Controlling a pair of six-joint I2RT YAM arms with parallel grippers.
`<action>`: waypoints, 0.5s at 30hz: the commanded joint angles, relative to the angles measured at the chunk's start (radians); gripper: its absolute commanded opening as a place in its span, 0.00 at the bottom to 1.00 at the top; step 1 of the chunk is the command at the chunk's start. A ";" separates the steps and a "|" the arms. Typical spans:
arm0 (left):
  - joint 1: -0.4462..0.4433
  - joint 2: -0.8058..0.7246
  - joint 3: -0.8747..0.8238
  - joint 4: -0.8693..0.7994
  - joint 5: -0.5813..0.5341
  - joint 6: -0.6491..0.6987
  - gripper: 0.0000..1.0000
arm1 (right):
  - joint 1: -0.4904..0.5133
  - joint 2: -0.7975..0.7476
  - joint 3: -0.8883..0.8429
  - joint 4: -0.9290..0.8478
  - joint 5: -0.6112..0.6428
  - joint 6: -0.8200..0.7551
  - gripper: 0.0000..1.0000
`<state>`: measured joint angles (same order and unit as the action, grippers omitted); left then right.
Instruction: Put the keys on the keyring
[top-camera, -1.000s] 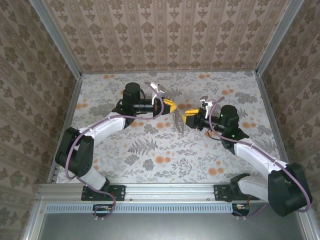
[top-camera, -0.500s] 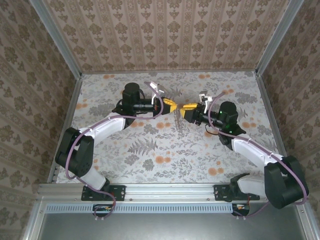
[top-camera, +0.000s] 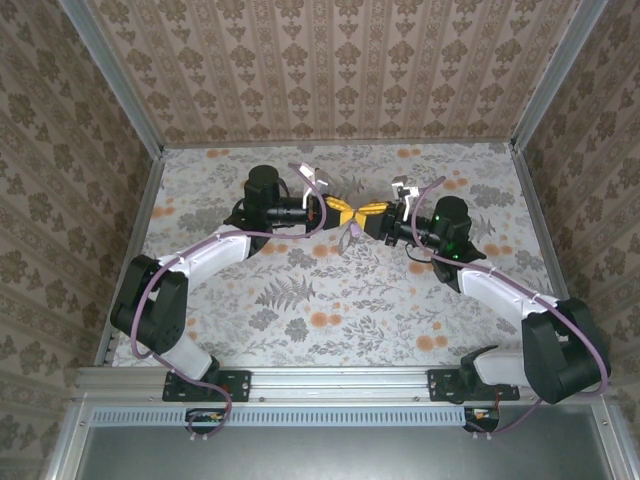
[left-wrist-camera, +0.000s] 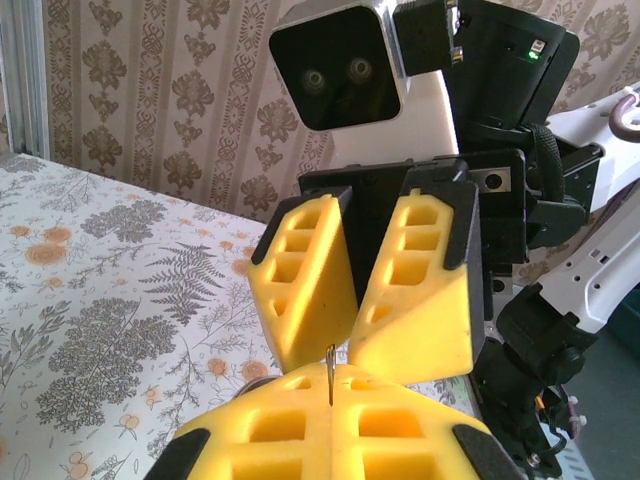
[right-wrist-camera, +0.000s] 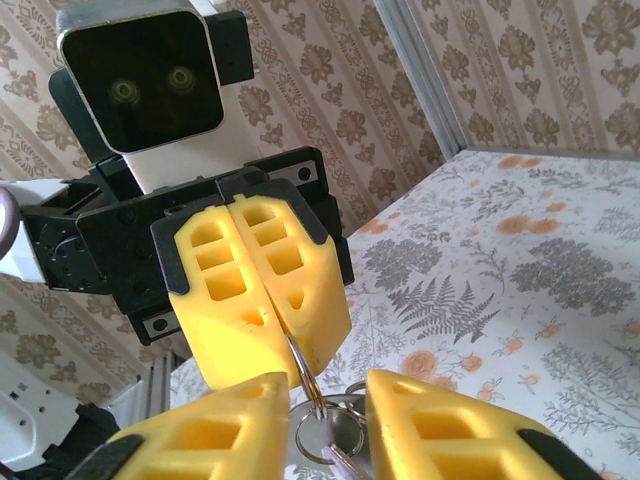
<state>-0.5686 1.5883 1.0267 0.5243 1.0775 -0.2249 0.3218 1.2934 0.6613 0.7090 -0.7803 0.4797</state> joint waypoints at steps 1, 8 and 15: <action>-0.004 -0.004 0.016 0.039 0.030 -0.015 0.00 | 0.007 0.012 0.034 0.045 -0.037 0.004 0.24; -0.008 0.007 0.021 0.037 0.038 -0.016 0.00 | 0.011 0.016 0.045 0.051 -0.045 0.004 0.22; -0.013 0.014 0.024 0.034 0.038 -0.016 0.00 | 0.010 0.018 0.059 0.038 -0.053 -0.004 0.01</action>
<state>-0.5686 1.5894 1.0271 0.5255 1.0775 -0.2333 0.3252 1.3048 0.6838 0.7139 -0.8162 0.4774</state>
